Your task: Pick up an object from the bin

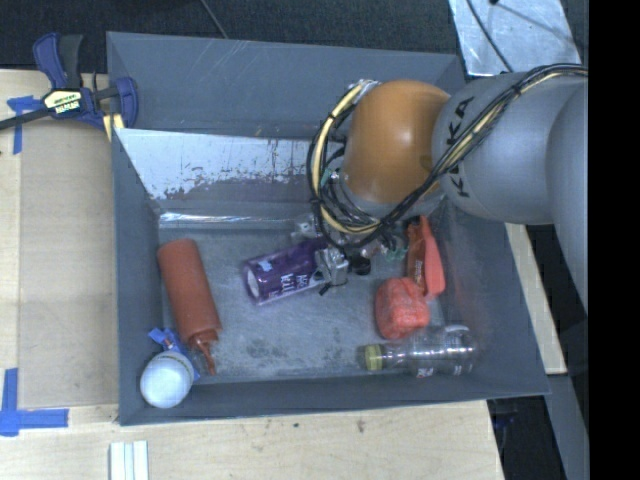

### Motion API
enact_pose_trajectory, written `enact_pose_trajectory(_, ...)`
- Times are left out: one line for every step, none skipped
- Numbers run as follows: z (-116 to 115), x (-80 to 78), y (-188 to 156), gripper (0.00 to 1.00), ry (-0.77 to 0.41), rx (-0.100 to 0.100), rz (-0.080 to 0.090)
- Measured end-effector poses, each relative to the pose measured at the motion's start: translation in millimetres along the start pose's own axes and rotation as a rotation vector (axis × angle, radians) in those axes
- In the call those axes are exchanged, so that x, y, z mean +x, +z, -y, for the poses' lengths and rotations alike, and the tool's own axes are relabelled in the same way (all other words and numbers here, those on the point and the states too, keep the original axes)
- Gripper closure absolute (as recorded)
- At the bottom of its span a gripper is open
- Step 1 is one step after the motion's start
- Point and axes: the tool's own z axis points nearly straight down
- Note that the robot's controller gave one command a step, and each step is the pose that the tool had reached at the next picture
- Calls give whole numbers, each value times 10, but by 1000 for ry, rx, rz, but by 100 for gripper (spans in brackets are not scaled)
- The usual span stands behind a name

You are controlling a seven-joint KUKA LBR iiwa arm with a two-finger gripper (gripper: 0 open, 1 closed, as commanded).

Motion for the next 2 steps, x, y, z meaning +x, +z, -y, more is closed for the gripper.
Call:
enact_pose_trajectory(30, -40, -384, 100, 3, -1, -4)
enact_pose_trajectory(160, 255, -435, 0, -26, -1, -6)
